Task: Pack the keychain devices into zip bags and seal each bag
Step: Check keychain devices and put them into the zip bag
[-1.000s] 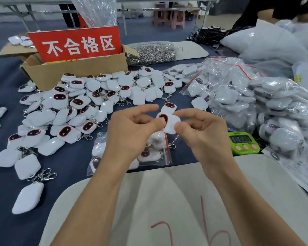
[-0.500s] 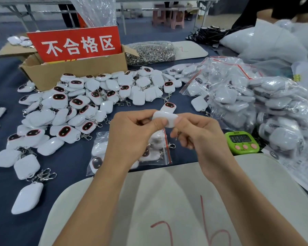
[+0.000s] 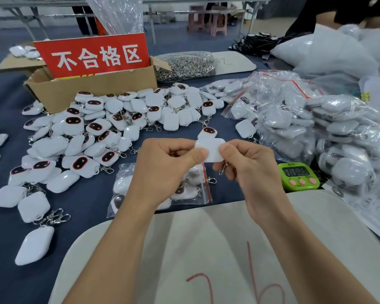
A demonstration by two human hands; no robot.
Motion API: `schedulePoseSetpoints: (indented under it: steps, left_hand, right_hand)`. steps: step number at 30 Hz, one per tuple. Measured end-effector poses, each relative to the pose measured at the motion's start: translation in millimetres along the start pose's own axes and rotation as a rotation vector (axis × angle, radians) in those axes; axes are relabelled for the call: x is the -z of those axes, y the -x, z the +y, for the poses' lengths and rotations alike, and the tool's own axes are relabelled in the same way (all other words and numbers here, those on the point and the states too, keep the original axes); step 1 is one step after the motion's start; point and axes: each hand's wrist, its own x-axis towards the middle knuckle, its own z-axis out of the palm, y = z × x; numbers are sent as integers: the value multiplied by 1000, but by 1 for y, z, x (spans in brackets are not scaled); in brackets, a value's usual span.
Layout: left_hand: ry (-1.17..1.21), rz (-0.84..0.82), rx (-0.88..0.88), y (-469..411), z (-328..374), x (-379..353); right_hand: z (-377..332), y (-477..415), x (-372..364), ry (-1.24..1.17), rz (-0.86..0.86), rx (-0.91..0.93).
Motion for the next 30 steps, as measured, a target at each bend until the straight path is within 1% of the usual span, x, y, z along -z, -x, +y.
schedulePoseSetpoints:
  steps: [2,5,7,9,11,12,14,16,20,22,24,28,30]
  left_hand:
    - [-30,-36,-25,-1,0,4]
    - [-48,-94,-66,-2,2,8]
    - [-12,-62,-59,-1,2,7]
    - [28,-4,-34,0,2,5]
    - [65,39,-27,1,3,5]
    - [77,35,-23,1,4,6]
    - [94,0,1,1,5,8]
    - [36,32,28,0,4,9]
    - [15,226,95,-8,-2,27]
    - [-94,278,124,-11,-7,48]
    - [-241,214,177,-12,-14,65]
    - [-392,-50,265,-8,-20,67]
    - [-504,-79,266,-8,-23,59]
  right_hand:
    - [1,0,-2,30,29,21]
    - [3,0,-4,33,-3,-1]
    - [4,-1,-4,35,-2,-7]
    - [4,0,-5,37,3,36]
    - [3,2,-7,9,-29,59]
    - [3,3,-9,6,-47,61]
    - [6,5,-13,74,-79,80]
    - [8,6,-18,148,-82,90]
    - [8,1,-11,123,84,46]
    - [9,-5,-4,126,167,26]
    - [12,-10,0,157,209,6]
    - [17,-11,0,220,208,-4]
    - [17,-9,-1,256,177,5]
